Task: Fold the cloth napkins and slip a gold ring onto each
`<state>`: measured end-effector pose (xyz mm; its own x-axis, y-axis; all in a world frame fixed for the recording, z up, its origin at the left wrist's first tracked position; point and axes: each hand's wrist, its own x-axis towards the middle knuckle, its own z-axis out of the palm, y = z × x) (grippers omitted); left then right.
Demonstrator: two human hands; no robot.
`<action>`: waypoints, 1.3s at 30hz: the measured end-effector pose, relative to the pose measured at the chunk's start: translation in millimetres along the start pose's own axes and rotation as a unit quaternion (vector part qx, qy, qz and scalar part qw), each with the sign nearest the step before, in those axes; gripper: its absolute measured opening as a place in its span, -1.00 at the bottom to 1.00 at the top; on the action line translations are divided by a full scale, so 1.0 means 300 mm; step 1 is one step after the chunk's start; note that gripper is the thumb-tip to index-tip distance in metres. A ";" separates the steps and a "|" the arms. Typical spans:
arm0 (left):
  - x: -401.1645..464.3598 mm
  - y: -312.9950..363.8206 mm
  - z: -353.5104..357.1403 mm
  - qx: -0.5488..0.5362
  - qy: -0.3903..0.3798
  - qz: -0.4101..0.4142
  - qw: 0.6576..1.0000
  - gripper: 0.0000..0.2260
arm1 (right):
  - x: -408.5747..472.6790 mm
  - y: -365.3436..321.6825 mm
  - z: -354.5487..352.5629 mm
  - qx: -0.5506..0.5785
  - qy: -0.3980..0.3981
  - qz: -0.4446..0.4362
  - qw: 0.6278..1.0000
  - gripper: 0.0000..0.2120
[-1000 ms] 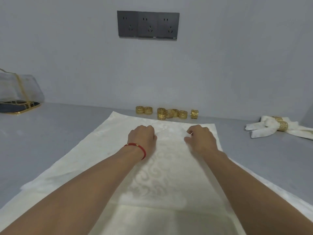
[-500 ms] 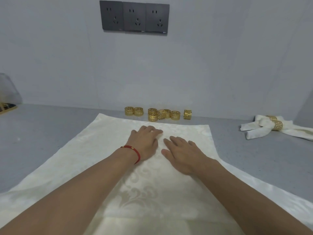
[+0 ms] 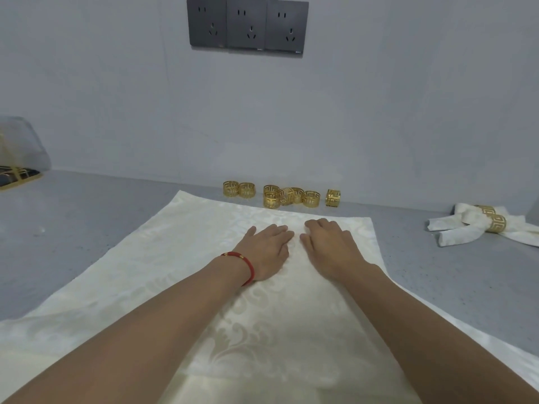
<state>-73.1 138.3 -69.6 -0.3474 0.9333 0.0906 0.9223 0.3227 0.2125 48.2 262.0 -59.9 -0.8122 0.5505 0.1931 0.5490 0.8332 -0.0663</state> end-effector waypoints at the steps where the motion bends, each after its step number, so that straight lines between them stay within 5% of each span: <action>1: -0.003 0.004 -0.002 0.003 0.000 0.001 1.000 -0.60 | 0.023 -0.004 0.004 -0.011 0.001 0.015 1.000 -0.69; 10: 0.013 0.005 -0.023 -0.017 -0.010 -0.011 1.000 -0.65 | 0.164 -0.064 0.016 0.039 0.023 0.064 0.997 -0.88; 17: 0.053 0.032 -0.113 -0.095 -0.031 -0.110 0.989 -0.66 | 0.174 -0.045 0.035 0.145 0.092 0.095 0.981 -0.75; 22: 0.137 0.004 -0.112 -0.185 0.055 -0.164 0.967 -0.84 | 0.146 -0.026 0.037 0.214 0.091 0.071 0.970 -0.73; 35: 0.192 0.046 -0.077 -0.052 0.091 -0.159 0.982 -0.95 | 0.116 0.019 0.044 0.303 0.107 0.052 0.946 -0.76; 39: 0.189 0.032 -0.072 -0.064 0.097 -0.139 0.983 -0.95 | 0.126 0.029 0.070 0.220 0.085 0.032 0.971 -0.85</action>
<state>-87.6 190.9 -41.3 -0.6200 0.7603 0.1938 0.7629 0.5265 0.3751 18.3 291.1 -73.7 -0.7141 0.6171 0.3305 0.4303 0.7593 -0.4881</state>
